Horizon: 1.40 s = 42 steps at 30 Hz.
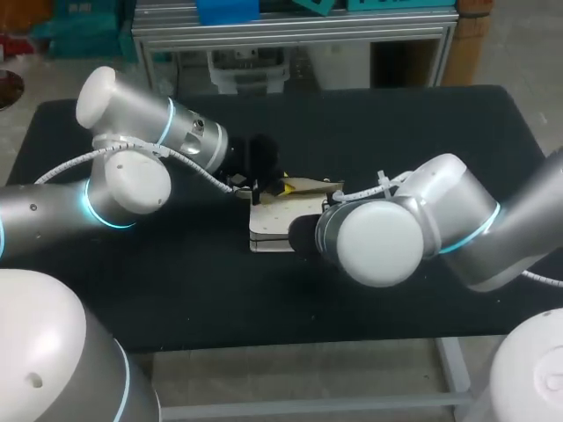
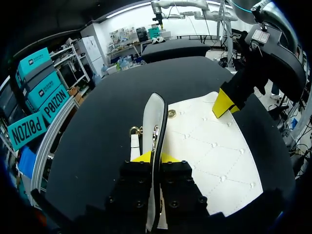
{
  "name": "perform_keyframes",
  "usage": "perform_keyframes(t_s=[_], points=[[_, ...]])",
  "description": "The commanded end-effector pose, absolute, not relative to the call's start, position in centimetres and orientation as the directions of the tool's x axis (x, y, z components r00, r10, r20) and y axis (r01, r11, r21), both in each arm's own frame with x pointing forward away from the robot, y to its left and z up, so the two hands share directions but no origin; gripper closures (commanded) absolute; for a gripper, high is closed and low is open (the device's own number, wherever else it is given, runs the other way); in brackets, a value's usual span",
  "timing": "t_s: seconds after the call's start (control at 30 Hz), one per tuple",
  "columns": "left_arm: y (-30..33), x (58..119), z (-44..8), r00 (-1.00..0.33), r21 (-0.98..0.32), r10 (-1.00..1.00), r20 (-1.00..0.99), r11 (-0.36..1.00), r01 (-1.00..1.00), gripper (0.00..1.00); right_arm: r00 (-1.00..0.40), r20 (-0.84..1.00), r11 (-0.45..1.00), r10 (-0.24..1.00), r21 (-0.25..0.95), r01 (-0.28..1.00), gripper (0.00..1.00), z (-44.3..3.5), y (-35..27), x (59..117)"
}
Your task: Pick up the bag, open it, inspect its contents, close it, and place it on the opposite side
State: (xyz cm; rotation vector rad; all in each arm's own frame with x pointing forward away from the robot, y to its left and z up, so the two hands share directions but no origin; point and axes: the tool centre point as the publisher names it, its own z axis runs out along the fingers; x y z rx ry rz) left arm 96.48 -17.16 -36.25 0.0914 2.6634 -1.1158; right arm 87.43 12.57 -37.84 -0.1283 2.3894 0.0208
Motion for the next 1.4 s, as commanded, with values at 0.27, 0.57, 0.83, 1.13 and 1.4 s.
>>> perform_keyframes(t_s=[0.27, 0.57, 0.83, 1.13, 1.4], points=[[-17.4, 95.0, -37.6, -0.933, -0.701, -0.005, -0.36, 0.661, 0.267, 1.0, -0.528, -0.848, 0.999, -0.033, -0.009, -0.048, 1.0, -39.4, 12.3, 87.3], [-17.6, 94.7, -37.3, -0.915, -0.684, 0.007, -0.402, 0.663, 0.306, 1.0, -0.508, -0.861, 0.999, -0.03, -0.012, -0.04, 1.0, -39.7, 12.3, 87.3], [-16.7, 94.4, -35.4, -0.913, -0.694, -0.016, -0.407, 0.656, 0.298, 0.32, -0.508, -0.861, 0.999, -0.03, -0.012, -0.04, 1.0, -39.7, 12.3, 87.3], [-15.5, 94.9, -33.4, -0.931, -0.72, -0.042, -0.362, 0.648, 0.25, 0.55, -0.508, -0.861, 0.999, -0.03, -0.012, -0.04, 1.0, -39.7, 12.3, 87.3], [-15.5, 95.9, -33.5, -0.935, -0.712, -0.047, -0.351, 0.662, 0.233, 1.0, -0.508, -0.861, 0.999, -0.03, -0.012, -0.04, 1.0, -39.7, 12.3, 87.3]])
